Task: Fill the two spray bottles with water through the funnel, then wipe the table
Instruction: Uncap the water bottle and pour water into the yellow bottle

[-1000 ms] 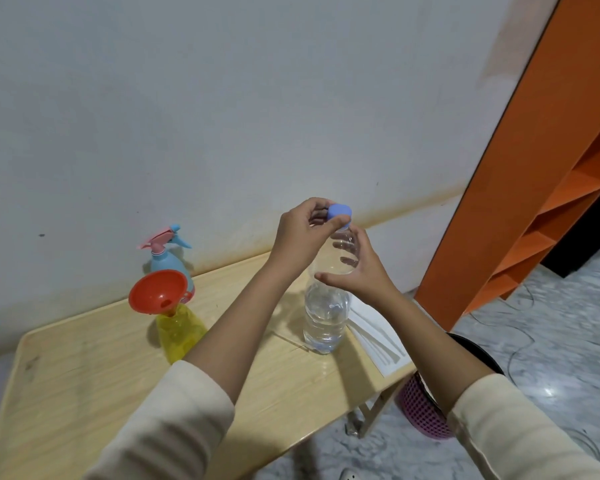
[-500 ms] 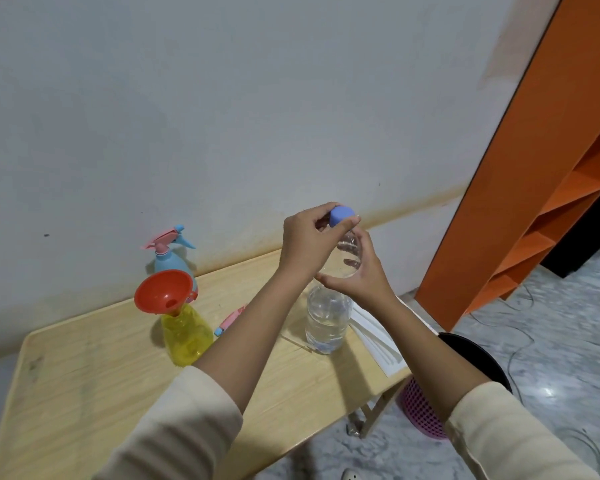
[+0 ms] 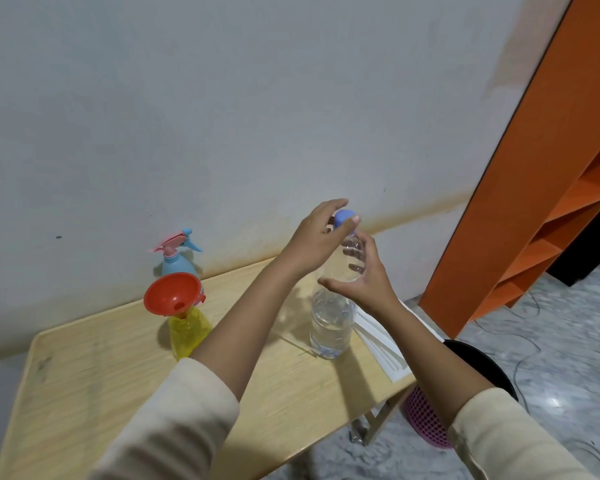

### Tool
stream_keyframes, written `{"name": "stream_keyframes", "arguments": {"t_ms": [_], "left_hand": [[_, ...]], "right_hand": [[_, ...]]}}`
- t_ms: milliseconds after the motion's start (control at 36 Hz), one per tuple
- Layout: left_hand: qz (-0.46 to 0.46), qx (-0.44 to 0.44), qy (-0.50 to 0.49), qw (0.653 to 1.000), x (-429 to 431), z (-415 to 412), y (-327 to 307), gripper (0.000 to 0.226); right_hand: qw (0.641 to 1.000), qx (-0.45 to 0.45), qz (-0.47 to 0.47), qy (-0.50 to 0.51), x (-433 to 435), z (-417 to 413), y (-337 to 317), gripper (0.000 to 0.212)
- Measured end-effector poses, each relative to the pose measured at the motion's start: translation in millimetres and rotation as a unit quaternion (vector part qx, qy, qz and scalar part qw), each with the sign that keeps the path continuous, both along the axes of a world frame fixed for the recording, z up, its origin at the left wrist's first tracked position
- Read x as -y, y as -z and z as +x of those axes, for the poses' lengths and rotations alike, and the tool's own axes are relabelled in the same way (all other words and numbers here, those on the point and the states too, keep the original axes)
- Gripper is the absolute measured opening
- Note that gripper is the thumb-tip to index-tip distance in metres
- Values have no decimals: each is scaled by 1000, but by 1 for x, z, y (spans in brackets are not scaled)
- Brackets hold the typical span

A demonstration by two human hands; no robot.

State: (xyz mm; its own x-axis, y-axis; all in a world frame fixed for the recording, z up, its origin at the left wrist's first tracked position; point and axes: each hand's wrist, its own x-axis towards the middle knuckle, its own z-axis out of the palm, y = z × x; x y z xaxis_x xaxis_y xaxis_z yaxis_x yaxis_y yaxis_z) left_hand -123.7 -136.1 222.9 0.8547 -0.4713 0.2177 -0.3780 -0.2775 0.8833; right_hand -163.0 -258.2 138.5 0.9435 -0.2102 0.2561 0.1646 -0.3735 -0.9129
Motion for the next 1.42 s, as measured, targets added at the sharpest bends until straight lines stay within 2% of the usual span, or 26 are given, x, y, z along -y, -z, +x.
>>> {"name": "stream_keyframes", "arguments": {"t_ms": [83, 139, 222, 278, 361, 472, 528, 583, 639, 694, 778, 917, 1000, 1111, 1222, 1278, 1333, 1361, 1417], "left_hand": [[-5, -26, 64, 998, -8, 6, 3, 41], [-40, -26, 49, 998, -8, 7, 4, 37], [-77, 43, -53, 995, 1, 2, 4, 32], [-117, 89, -141, 979, 12, -4, 7, 33], [-204, 87, -222, 949, 23, -12, 3, 32], [-283, 82, -276, 915, 9, -13, 11, 25], [-248, 85, -303, 916, -9, -14, 39, 28], [-170, 64, -312, 932, -30, -19, 86, 30], [-93, 6, -316, 944, -50, -31, 139, 32], [-34, -66, -328, 942, -65, -48, 188, 33], [13, -125, -342, 931, -78, -72, 239, 33], [57, -127, -352, 926, -77, -92, 275, 31], [72, -121, -361, 922, -74, -90, 279, 35], [71, -120, -401, 905, -67, -88, 271, 50], [-12, -16, -453, 891, -48, -78, 225, 37], [-99, 10, -425, 900, -35, -71, 190, 39], [-183, -2, -354, 917, -20, -67, 151, 45], [-201, -2, -313, 928, -13, -66, 135, 48], [-174, 16, -242, 954, 2, -64, 109, 56]], "right_hand": [[1000, -2, 6, 1, 0, -2, 0, 91], [1000, -3, 9, 4, 0, -4, 0, 90], [1000, 1, 10, 7, -2, -4, -1, 88], [1000, 3, 10, 7, -4, -3, 0, 88], [1000, 3, 16, 4, -7, -3, 3, 92], [1000, 13, 12, 9, -6, -1, 5, 94], [1000, 20, 10, 9, -4, 0, 7, 93], [1000, 27, 15, 8, -2, -1, 8, 92], [999, 30, 25, 5, -1, -2, 10, 93], [999, 31, 31, 1, -1, -2, 11, 93], [998, 31, 48, -4, -1, -2, 15, 95], [996, 26, 80, -30, 2, -8, 21, 103], [995, 16, 86, -49, 7, -9, 22, 111], [994, -4, 80, -78, 14, -11, 28, 116], [992, -28, 69, -104, 24, -15, 49, 121], [991, -47, 67, -110, 27, -15, 65, 120], [989, -67, 62, -113, 27, -15, 80, 120], [988, -80, 63, -113, 27, -15, 88, 120], [987, -95, 64, -111, 24, -13, 98, 120]]}}
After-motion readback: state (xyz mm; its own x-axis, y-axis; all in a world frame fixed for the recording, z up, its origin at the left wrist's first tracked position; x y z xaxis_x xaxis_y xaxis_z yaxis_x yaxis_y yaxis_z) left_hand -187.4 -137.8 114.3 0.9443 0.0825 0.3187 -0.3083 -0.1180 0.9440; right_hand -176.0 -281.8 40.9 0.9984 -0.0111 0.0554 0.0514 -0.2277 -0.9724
